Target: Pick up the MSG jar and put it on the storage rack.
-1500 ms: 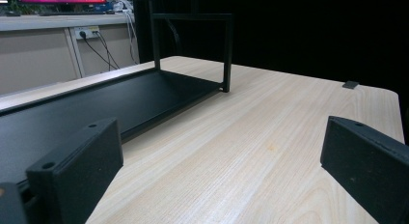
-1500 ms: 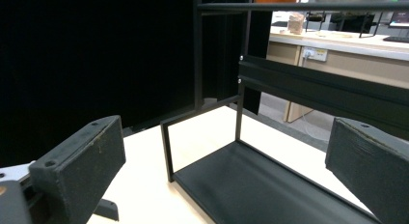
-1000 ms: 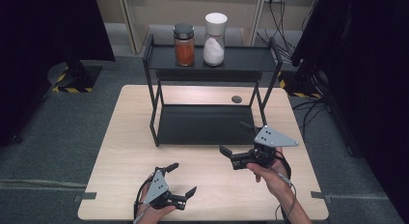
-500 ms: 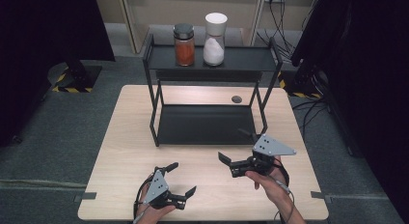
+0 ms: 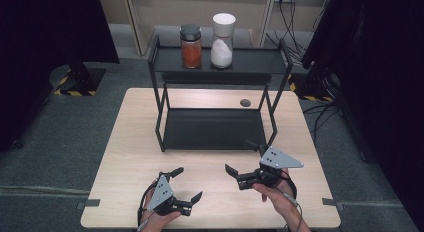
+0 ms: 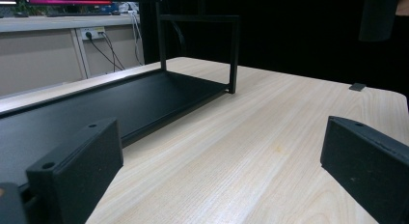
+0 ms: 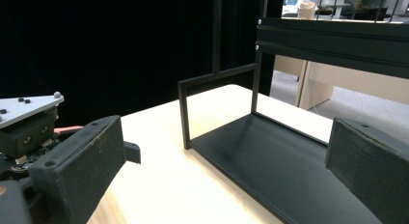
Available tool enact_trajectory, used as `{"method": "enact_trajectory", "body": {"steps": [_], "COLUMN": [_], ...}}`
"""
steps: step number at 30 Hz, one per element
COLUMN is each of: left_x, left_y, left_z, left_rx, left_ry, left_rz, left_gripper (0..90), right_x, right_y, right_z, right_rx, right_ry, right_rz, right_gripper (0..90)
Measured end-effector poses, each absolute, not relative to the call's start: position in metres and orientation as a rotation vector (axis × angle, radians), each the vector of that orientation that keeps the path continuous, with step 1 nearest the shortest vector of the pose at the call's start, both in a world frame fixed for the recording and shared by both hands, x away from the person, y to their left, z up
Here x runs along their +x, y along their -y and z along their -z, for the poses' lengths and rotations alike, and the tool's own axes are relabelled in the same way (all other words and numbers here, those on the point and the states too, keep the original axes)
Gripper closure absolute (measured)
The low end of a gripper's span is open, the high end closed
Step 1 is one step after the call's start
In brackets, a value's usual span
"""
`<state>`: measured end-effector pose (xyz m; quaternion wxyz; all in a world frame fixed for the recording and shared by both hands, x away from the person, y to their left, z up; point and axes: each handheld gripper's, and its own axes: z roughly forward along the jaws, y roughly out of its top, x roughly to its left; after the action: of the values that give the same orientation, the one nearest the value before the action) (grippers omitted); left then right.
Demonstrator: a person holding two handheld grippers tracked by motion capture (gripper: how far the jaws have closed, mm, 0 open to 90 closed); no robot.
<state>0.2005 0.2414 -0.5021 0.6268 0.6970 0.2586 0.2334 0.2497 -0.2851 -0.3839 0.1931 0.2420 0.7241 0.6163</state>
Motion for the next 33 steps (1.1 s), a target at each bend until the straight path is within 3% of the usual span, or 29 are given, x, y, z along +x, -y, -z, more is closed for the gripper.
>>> {"method": "enact_trajectory", "body": {"steps": [33], "left_x": [0.2], "left_y": [-0.242], "left_z": [0.502], "left_rx": [1.583], "left_ry": [-0.605], "left_rz": [-0.541], "left_gripper": [0.5], "right_x": [0.243], "right_y": [0.287], "right_z": [0.43], "right_rx": [0.694], "right_ry": [-2.081], "right_rz": [-1.751], "right_gripper": [0.9]}}
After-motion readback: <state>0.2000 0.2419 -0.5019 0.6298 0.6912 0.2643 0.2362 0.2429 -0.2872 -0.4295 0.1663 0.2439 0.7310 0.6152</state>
